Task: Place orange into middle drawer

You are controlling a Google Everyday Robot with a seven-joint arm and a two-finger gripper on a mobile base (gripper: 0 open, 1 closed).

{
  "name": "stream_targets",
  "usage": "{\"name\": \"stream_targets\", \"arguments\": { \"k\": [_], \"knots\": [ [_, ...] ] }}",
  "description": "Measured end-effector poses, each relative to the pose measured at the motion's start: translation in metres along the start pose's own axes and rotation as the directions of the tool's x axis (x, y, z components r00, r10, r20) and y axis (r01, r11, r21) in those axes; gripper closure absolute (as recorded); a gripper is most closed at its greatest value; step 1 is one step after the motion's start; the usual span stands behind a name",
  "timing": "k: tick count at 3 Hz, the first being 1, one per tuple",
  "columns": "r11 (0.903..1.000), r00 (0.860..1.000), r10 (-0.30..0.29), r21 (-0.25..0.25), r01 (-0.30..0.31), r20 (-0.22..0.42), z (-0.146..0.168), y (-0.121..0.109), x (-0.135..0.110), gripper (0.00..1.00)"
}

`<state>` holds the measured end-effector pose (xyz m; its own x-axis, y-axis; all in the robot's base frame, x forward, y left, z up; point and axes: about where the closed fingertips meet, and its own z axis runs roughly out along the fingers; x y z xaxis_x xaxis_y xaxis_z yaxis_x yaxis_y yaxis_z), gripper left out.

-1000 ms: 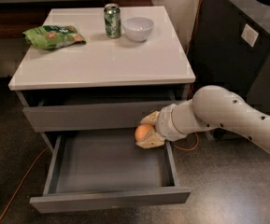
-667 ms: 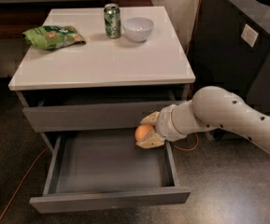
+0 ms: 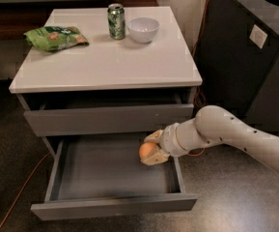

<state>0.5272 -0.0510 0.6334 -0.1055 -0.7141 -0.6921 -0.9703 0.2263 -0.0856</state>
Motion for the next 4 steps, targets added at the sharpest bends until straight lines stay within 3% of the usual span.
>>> {"name": "stream_targets", "arguments": {
  "k": [2,4],
  "knots": [
    [0.9967,1.000,0.000,-0.082,0.001,0.012,0.076,-0.007,0.042,1.00],
    [0.9975,1.000,0.005,-0.070,-0.006,-0.014,0.148,0.000,0.080,1.00]
  ]
}}
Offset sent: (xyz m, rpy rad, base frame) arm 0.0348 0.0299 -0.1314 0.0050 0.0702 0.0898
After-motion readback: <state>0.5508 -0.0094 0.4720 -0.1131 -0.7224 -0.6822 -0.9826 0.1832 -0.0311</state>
